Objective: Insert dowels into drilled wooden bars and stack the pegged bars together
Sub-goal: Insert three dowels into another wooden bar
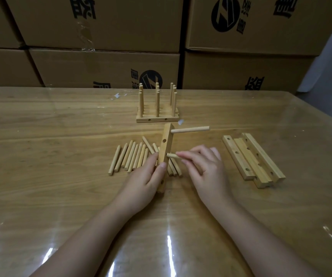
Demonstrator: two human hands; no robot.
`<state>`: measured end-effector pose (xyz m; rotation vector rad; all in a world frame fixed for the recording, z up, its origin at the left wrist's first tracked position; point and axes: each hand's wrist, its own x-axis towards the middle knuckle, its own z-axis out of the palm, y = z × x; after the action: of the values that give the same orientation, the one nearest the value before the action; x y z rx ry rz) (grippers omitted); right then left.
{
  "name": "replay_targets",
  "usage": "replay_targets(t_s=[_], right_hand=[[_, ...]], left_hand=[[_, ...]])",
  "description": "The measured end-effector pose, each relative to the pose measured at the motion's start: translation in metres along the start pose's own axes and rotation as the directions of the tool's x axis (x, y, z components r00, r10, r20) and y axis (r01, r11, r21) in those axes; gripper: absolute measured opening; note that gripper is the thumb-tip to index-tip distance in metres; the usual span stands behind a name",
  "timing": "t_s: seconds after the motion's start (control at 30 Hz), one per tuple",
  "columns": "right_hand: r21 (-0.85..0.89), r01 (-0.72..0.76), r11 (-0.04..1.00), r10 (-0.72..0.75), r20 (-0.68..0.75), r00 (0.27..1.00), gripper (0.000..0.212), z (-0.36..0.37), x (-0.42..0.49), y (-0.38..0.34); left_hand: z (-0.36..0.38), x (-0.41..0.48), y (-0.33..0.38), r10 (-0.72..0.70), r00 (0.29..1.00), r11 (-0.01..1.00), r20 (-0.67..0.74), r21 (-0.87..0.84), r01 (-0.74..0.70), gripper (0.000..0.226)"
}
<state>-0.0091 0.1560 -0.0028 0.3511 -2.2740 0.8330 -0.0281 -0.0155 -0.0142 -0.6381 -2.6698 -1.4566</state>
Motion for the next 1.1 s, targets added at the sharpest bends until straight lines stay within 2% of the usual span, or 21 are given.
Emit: replay_targets(t_s=[0.1, 0.33, 0.5, 0.6, 0.7, 0.8, 0.87, 0.93, 1.1], right_hand=[[-0.066, 0.043, 0.997, -0.045, -0.029, 0.999, 0.022, -0.001, 0.001, -0.003], [-0.239, 0.140, 0.961, -0.165, -0.087, 0.982, 0.016, 0.001, -0.002, -0.007], [-0.247, 0.152, 0.957, -0.175, -0.074, 0.982, 0.018, 0.002, -0.001, -0.006], [-0.190, 0.132, 0.973, -0.148, -0.074, 0.986, 0.025, 0.002, -0.002, -0.006], [0.012, 0.083, 0.996, -0.082, -0.096, 0.992, 0.038, 0.001, -0.003, -0.007], [0.184, 0.060, 0.981, -0.035, -0.135, 0.990, 0.039, 0.000, -0.003, -0.007], [0.208, 0.008, 0.978, 0.028, -0.170, 0.985, 0.038, 0.000, -0.002, -0.005], [0.205, -0.053, 0.977, 0.094, -0.192, 0.977, 0.034, -0.002, -0.001, -0.001], [0.162, -0.046, 0.986, 0.083, -0.230, 0.970, 0.026, -0.004, 0.000, 0.006]], left_hand=[[0.000, -0.001, 0.002, 0.028, 1.000, 0.999, 0.014, 0.038, -0.028, 0.050], [0.001, -0.004, 0.002, 0.052, 0.998, 0.990, 0.041, 0.130, -0.056, 0.054], [0.000, -0.004, 0.002, 0.052, 0.998, 0.986, 0.036, 0.156, -0.057, 0.053], [0.000, -0.004, 0.003, 0.040, 0.998, 0.994, 0.047, 0.103, -0.045, 0.049], [-0.001, -0.003, 0.002, 0.003, 1.000, 1.000, 0.030, 0.005, -0.003, 0.047], [-0.003, -0.003, 0.002, -0.013, 1.000, 0.999, 0.018, -0.037, 0.013, 0.036], [-0.004, -0.002, 0.002, -0.044, 0.999, 0.993, 0.010, -0.107, 0.044, 0.023], [-0.006, -0.002, 0.002, -0.068, 0.998, 0.983, 0.005, -0.169, 0.068, 0.019], [-0.006, 0.001, 0.003, -0.073, 0.997, 0.977, 0.009, -0.202, 0.073, 0.020]])
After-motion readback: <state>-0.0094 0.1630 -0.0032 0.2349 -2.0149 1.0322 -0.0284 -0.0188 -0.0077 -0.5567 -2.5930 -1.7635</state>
